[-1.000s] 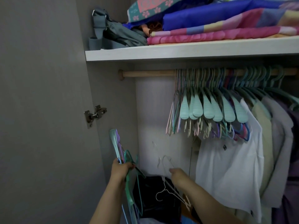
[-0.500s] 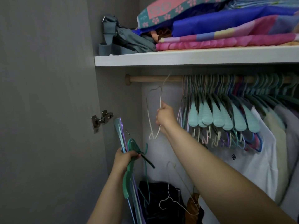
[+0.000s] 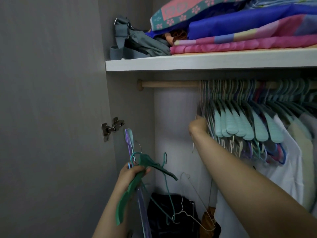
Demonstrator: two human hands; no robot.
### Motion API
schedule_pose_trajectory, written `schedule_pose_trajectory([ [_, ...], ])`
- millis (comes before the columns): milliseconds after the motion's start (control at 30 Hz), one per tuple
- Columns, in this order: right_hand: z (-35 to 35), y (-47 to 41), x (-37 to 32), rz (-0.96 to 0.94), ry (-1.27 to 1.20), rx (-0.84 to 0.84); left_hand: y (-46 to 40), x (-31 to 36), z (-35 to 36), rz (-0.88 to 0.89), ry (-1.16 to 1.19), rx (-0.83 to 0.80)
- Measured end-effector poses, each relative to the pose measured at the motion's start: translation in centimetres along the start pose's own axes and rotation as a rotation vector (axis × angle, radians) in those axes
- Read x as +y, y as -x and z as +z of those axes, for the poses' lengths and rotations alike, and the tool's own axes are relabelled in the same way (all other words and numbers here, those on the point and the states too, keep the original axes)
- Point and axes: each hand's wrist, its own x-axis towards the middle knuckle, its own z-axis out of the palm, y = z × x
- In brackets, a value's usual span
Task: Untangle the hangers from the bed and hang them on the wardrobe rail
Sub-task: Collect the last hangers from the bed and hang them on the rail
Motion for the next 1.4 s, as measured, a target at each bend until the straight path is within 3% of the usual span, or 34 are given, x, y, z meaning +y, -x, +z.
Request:
schedule_pose_trajectory([
  [233, -4.4, 3.8, 4.8, -0.355, 0.492, -0.127, 0.9, -3.2, -1.2, -0.059, 0.069, 0.052],
  [367, -5.8, 9.4, 10.0, -0.391, 0.741, -0.085, 0.8, -4.9, -0.9, -0.078, 0.018, 0.069],
  [400, -5.9, 10.8, 11.2, -0.315, 0.761, -0.158, 0.7, -5.4, -0.8, -0.071, -0.006, 0.071],
  [467, -5.9, 13.2, 12.9, -0.031, 0.779, -0.496, 0.8, -5.9, -0.5, -0.046, -0.074, 0.089],
  [567, -6.3, 16.6, 14.0, 0.438, 0.515, -1.022, 1.1, -7.0, 0.0, -0.027, -0.055, 0.113],
  [633, -6.4, 17.4, 14.7, 0.422, 0.415, -1.135, 1.6, -7.2, 0.3, -0.03, -0.018, 0.114],
  [733, -6.5, 16.3, 15.5, 0.243, 0.533, -0.953, 1.9, -7.0, 0.0, -0.03, -0.099, 0.078],
  [833, -8.2, 12.3, 17.6, -0.092, 0.948, -0.615, 2.5, -6.0, -0.6, -0.101, -0.075, 0.039],
  [933, -10.7, 9.5, 20.4, -0.169, 1.223, -0.651, 2.8, -5.0, -1.2, -0.218, -0.075, -0.023],
  [1100, -12.5, 8.8, 23.9, -0.293, 1.101, -0.577, 3.0, -4.6, -1.9, -0.29, -0.049, -0.024],
  [1233, -14.0, 8.8, 26.0, -0.666, 1.095, -0.474, 2.3, -5.5, -2.2, -0.178, -0.13, 0.085],
  [1400, -16.8, 9.0, 26.1, -0.719, 1.173, -0.391, 0.8, -6.7, -2.6, 0.008, -0.365, 0.209],
])
